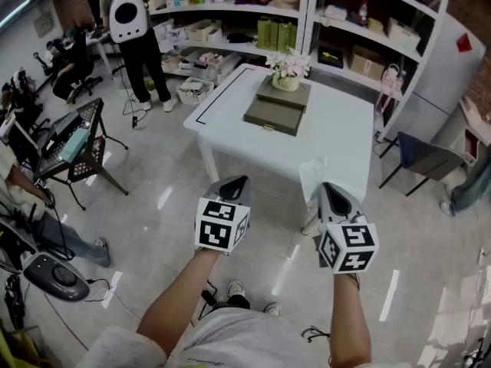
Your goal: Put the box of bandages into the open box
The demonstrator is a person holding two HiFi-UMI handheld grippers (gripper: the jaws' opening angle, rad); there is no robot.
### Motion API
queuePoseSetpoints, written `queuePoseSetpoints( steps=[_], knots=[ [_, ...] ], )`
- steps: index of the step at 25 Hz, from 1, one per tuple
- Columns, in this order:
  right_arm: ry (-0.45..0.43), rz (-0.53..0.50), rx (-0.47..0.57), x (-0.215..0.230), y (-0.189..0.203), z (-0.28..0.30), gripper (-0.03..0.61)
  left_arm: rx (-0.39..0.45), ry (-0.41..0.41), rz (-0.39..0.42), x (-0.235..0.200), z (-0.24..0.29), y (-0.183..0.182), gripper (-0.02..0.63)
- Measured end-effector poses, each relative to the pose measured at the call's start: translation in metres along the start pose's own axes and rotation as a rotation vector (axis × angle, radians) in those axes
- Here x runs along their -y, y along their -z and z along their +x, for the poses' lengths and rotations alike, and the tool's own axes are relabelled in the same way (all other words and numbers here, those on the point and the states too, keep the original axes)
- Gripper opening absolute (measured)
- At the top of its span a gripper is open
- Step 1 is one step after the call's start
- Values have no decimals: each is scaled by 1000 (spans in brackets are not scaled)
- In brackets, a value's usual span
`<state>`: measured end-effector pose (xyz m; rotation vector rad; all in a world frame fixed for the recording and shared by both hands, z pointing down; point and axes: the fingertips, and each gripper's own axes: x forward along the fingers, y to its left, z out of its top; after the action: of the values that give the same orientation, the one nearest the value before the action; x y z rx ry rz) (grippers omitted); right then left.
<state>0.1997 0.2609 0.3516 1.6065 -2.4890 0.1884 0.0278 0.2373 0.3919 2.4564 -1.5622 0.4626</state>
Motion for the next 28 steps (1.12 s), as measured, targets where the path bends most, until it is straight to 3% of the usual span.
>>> queuePoseSetpoints(
  steps=[28],
  knots=[
    [96,-31,-29,-33,-19,90,6,10,99,19,-96,49,-12,3]
  ],
)
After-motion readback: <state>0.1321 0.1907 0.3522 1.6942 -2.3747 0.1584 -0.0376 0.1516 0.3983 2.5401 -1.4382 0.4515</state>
